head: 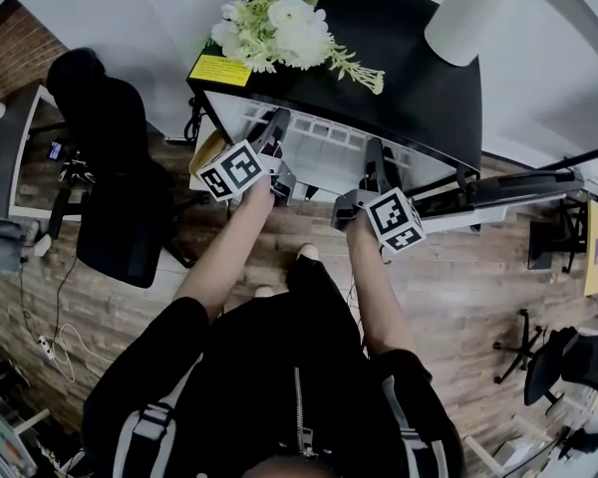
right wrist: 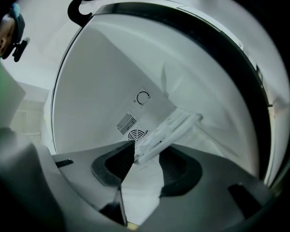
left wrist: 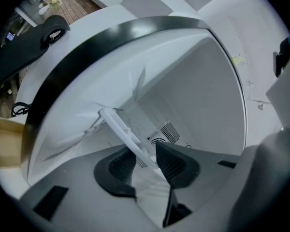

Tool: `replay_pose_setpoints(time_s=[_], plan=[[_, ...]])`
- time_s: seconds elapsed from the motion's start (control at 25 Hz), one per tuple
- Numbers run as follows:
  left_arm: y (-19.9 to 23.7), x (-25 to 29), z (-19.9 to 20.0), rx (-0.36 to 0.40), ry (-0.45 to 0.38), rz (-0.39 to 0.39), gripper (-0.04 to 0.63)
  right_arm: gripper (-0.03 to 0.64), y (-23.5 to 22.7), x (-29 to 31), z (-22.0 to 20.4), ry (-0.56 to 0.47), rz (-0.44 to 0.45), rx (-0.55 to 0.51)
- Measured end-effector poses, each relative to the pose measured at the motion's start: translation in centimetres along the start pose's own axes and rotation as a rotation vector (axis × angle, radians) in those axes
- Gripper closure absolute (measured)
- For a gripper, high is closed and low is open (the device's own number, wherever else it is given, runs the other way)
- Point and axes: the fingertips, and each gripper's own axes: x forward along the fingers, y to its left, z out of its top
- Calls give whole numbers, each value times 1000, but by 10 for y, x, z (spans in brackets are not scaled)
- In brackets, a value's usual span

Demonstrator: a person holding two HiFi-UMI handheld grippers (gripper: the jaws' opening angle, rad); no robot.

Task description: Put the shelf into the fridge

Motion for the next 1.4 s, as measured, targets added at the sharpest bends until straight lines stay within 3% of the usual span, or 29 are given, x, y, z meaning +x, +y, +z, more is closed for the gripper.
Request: replay_pose_setpoints(time_s=[0.16, 0.28, 0.36, 0.48, 0.76, 1.0, 1.4], plan=[[-2, -28, -6, 33, 7, -13, 451, 441, 6, -19, -8, 3, 16, 5], [-3, -54, -15, 181, 60, 2, 454, 485, 10, -41, -22, 29, 18, -77], [-8, -71, -23, 309, 117, -7, 525, 548, 9, -57, -33, 54, 16, -151], [-20, -97, -30, 459, 176, -52, 554, 600, 12, -81, -43, 81, 12, -284], [-42, -156, -32, 681, 214, -102, 557, 609, 35, -136, -59, 114, 45, -502], [-57, -190, -34, 775, 211, -139, 558, 609, 56, -169, -67, 114, 79, -557], [-57, -217, -36, 769, 206, -137, 557, 609, 54, -198, -71, 103, 49, -533]])
